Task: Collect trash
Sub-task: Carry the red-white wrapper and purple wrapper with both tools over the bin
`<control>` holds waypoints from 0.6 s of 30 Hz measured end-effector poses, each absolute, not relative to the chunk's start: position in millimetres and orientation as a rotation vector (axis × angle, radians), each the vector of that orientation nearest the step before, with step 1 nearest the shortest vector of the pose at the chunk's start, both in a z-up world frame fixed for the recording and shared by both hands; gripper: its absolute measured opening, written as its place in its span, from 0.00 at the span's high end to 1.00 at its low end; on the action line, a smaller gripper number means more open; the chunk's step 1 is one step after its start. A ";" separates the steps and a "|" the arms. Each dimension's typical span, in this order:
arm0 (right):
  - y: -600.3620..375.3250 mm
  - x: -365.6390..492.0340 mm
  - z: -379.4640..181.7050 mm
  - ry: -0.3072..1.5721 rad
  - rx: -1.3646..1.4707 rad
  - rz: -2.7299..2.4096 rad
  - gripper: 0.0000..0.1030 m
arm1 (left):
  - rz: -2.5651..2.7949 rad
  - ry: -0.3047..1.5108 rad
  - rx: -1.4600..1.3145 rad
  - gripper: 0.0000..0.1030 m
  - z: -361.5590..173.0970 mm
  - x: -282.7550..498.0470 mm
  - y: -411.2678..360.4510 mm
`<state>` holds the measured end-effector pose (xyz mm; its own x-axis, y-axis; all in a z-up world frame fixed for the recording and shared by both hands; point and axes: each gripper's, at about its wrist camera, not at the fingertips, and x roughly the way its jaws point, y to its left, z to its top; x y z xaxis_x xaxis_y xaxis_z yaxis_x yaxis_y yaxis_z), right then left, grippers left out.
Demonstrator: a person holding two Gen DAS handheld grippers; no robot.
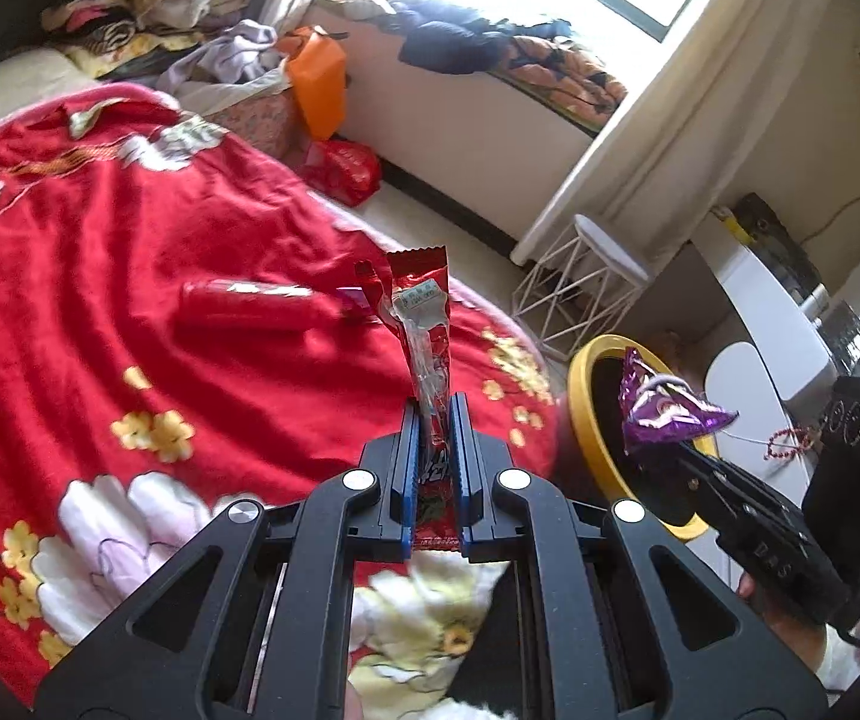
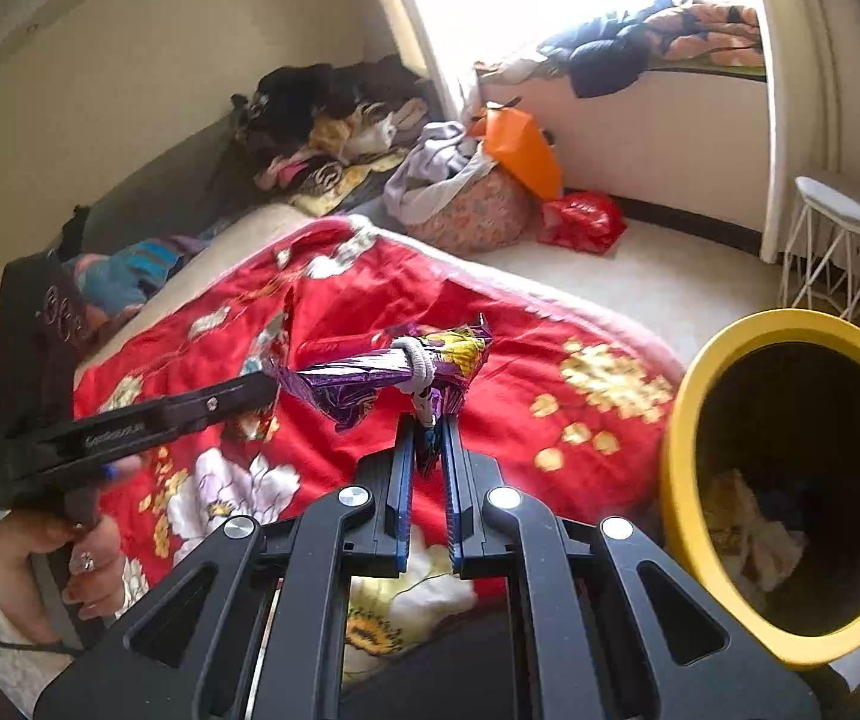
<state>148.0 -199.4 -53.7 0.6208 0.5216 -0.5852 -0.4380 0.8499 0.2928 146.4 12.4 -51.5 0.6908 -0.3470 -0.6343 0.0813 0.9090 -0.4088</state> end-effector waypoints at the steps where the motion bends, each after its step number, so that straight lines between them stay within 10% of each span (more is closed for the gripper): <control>1: -203.6 148.8 -52.8 0.706 0.130 0.543 0.91 | -0.251 0.773 -0.362 0.94 -50.4 146.7 9.9; 18: -274.3 158.8 -49.4 0.656 0.234 0.383 0.91 | -0.365 0.761 -0.283 0.94 -38.4 152.1 -44.0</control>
